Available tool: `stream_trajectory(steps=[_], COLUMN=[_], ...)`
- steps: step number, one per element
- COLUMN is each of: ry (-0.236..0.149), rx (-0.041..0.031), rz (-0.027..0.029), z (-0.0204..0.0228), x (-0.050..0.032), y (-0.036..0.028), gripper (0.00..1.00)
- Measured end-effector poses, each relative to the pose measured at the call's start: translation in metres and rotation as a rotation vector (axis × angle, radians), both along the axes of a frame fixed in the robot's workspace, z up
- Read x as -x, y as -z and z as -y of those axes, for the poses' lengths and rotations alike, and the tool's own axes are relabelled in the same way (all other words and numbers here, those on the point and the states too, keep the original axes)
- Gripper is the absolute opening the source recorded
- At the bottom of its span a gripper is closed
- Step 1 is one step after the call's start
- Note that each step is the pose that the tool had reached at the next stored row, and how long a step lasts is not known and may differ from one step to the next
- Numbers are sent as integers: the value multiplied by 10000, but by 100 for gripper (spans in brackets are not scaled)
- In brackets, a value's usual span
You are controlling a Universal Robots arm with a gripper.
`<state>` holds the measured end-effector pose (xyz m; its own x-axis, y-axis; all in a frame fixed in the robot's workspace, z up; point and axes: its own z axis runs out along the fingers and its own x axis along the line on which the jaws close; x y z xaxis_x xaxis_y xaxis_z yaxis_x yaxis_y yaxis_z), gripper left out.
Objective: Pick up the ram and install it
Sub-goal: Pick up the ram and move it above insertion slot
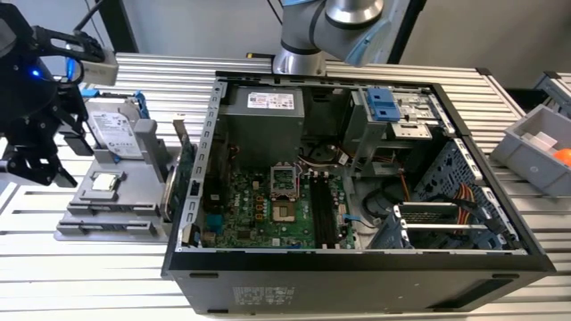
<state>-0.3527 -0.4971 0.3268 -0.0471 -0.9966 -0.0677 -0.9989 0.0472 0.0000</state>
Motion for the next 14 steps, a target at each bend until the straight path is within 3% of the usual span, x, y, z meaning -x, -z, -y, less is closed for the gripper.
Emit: stream_trajectory(steps=[14], ry=[112], rx=[3], rz=[-2], z=[0], x=[0], y=[88], gripper=[100])
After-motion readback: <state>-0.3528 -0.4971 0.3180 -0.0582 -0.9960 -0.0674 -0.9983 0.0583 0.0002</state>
